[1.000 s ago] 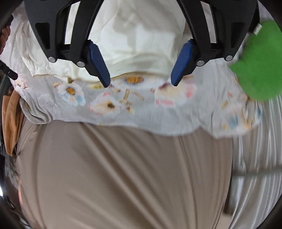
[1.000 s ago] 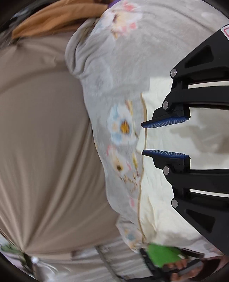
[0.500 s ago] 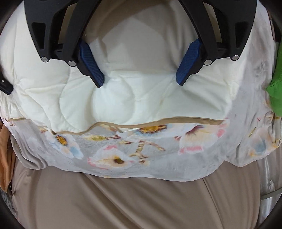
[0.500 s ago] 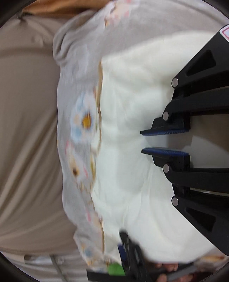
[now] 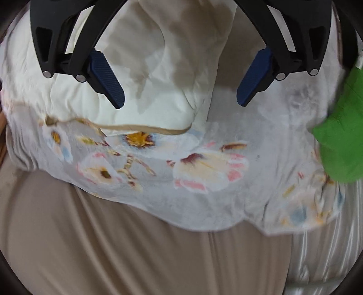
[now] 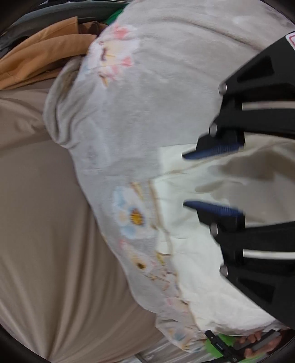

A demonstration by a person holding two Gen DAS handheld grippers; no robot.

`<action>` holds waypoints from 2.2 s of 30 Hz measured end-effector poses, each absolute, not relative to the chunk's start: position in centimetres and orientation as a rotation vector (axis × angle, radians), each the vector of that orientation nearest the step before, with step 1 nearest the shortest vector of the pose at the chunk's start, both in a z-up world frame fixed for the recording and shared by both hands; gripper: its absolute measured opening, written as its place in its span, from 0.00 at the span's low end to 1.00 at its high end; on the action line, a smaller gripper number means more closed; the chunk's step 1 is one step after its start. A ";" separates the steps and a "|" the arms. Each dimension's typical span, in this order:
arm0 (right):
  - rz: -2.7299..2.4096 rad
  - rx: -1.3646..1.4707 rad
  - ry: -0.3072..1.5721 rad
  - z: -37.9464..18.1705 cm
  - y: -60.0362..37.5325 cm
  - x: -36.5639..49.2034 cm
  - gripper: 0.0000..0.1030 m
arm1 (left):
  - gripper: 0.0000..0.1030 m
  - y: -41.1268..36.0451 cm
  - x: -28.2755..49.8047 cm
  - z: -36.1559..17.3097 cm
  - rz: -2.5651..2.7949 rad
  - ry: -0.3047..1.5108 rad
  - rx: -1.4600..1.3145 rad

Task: Fold large clothes

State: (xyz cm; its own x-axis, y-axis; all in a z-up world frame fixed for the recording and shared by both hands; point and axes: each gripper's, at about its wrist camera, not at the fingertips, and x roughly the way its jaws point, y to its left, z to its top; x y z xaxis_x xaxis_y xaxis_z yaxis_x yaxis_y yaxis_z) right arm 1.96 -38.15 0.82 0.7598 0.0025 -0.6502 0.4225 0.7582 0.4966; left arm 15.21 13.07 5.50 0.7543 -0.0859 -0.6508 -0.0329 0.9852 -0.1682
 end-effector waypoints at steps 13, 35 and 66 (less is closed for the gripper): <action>-0.170 0.641 0.556 3.3 -37.6 5.3 0.08 | 0.17 12.9 18.1 5.4 -0.086 0.780 -0.288; -0.080 0.475 0.653 5.5 -31.3 6.6 0.26 | 0.67 6.0 12.2 10.4 -0.104 0.580 0.026; -0.166 0.485 0.816 -3.7 -33.9 9.4 0.16 | 0.89 0.7 17.1 0.9 -0.136 0.736 0.100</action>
